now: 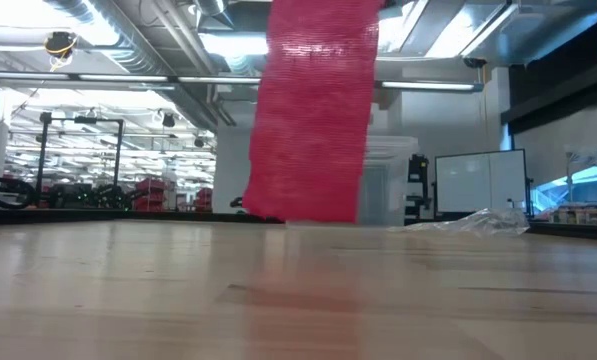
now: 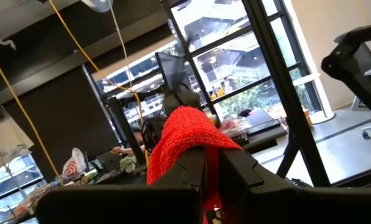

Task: Roll bandage
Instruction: Roll the red bandage

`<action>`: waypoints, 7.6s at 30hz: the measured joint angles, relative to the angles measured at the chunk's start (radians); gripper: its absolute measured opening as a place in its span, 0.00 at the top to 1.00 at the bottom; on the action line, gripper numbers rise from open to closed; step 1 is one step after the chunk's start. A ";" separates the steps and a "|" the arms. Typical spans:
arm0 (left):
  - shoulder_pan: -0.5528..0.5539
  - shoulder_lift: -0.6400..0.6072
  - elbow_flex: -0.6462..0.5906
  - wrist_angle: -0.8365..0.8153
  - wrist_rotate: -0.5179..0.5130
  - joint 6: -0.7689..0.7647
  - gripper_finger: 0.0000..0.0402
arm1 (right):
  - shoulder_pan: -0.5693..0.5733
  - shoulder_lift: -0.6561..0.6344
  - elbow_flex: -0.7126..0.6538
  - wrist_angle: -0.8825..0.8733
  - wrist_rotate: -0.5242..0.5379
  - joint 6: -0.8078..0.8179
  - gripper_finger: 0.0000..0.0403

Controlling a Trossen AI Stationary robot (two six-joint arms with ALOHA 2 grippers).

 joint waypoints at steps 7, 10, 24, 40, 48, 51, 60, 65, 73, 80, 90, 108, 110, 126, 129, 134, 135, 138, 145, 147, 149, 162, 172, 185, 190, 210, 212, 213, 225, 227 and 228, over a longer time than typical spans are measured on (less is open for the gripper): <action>0.000 0.000 0.000 -0.001 -0.002 -0.001 0.96 | 0.000 0.061 -0.239 0.471 -0.009 -0.025 0.38; 0.000 0.000 0.000 0.001 -0.002 -0.001 0.96 | -0.001 0.113 -0.316 0.691 -0.008 -0.074 0.38; -0.005 0.000 0.000 -0.003 -0.001 -0.002 0.96 | -0.074 0.291 -0.334 0.959 -0.017 -0.213 0.43; -0.005 0.000 0.000 -0.014 -0.053 0.146 0.96 | -0.025 0.273 -0.318 0.972 -0.110 -0.345 0.97; -0.003 -0.043 0.000 -0.003 -0.149 0.237 0.96 | 0.072 0.198 -0.250 0.740 -0.085 -0.340 0.98; -0.005 -0.050 0.000 -0.004 -0.222 0.335 0.96 | 0.109 0.195 -0.217 0.680 -0.086 -0.345 0.99; -0.003 -0.051 0.000 -0.089 -0.322 0.525 0.96 | 0.199 0.193 -0.045 0.494 -0.083 -0.377 0.99; -0.002 -0.051 0.000 -0.166 -0.356 0.544 0.96 | 0.250 0.193 0.071 0.410 -0.083 -0.416 0.98; 0.009 -0.048 -0.034 -0.225 -0.365 0.533 0.96 | 0.296 0.193 0.199 0.396 -0.080 -0.453 0.98; 0.010 -0.032 -0.056 -0.288 -0.367 0.453 0.96 | 0.293 0.193 0.261 0.405 -0.080 -0.451 0.99; 0.006 0.091 -0.056 -0.344 -0.356 0.429 0.96 | 0.285 0.195 0.375 0.419 0.022 -0.471 0.98; -0.093 0.201 -0.053 -0.301 -0.171 0.271 0.96 | -0.155 0.111 0.494 0.076 0.180 -0.388 0.98; -0.109 0.196 -0.055 -0.262 -0.126 0.269 0.96 | -0.245 0.106 0.482 0.027 0.082 -0.344 0.98; -0.185 0.186 0.123 -0.194 -0.124 0.454 0.96 | -0.557 0.137 0.125 0.142 -0.525 -0.114 0.98; -0.182 0.186 0.162 -0.191 -0.182 0.532 0.96 | -0.558 0.137 0.046 0.206 -0.611 -0.020 0.98; -0.149 0.186 0.171 -0.205 -0.251 0.575 0.96 | -0.558 0.154 -0.032 0.205 -0.693 0.173 0.98; -0.138 0.186 0.171 -0.223 -0.256 0.575 0.96 | -0.558 0.162 -0.045 0.201 -0.706 0.195 0.97; -0.105 0.186 0.171 -0.293 -0.261 0.540 0.96 | -0.558 0.184 -0.070 0.188 -0.720 0.212 0.91; -0.040 0.185 0.172 -0.474 -0.267 0.370 0.96 | -0.562 0.207 -0.100 0.169 -0.699 0.210 0.63; -0.023 0.185 0.172 -0.548 -0.269 0.305 0.96 | -0.566 0.201 -0.100 0.143 -0.692 0.233 0.55; -0.006 0.185 0.172 -0.629 -0.269 0.232 0.96 | -0.566 0.197 -0.101 0.134 -0.687 0.252 0.50; 0.048 0.251 0.173 -0.868 -0.276 -0.031 0.96 | -0.565 0.187 -0.017 0.042 -0.734 0.413 0.42; 0.035 0.255 0.173 -0.893 -0.262 -0.089 0.96 | -0.573 0.183 0.176 -0.183 -0.629 0.413 0.42; 0.036 0.280 0.172 -0.892 0.123 -0.254 0.96 | -0.690 0.195 0.258 -0.300 -0.412 0.362 0.42; 0.043 0.315 0.172 -0.890 0.177 -0.371 0.96 | -0.716 0.210 0.158 -0.336 -0.398 0.308 0.42; 0.065 0.112 0.172 -0.456 0.065 -0.132 0.96 | -0.303 -0.213 -0.177 -0.233 -0.103 0.255 0.42; 0.079 0.104 0.173 -0.428 0.063 -0.132 0.96 | -0.252 -0.260 -0.208 -0.160 -0.086 0.227 0.42; 0.084 0.101 0.173 -0.425 0.063 -0.132 0.96 | -0.232 -0.275 -0.218 -0.126 -0.085 0.199 0.42; 0.139 0.101 0.172 -0.419 0.063 -0.161 0.96 | -0.184 -0.241 -0.229 0.138 -0.200 0.073 0.42; 0.141 0.101 0.172 -0.420 0.063 -0.163 0.96 | -0.180 -0.212 -0.228 0.160 -0.243 0.039 0.42; 0.142 0.101 0.172 -0.420 0.063 -0.163 0.96 | -0.171 -0.195 -0.231 0.166 -0.256 0.022 0.42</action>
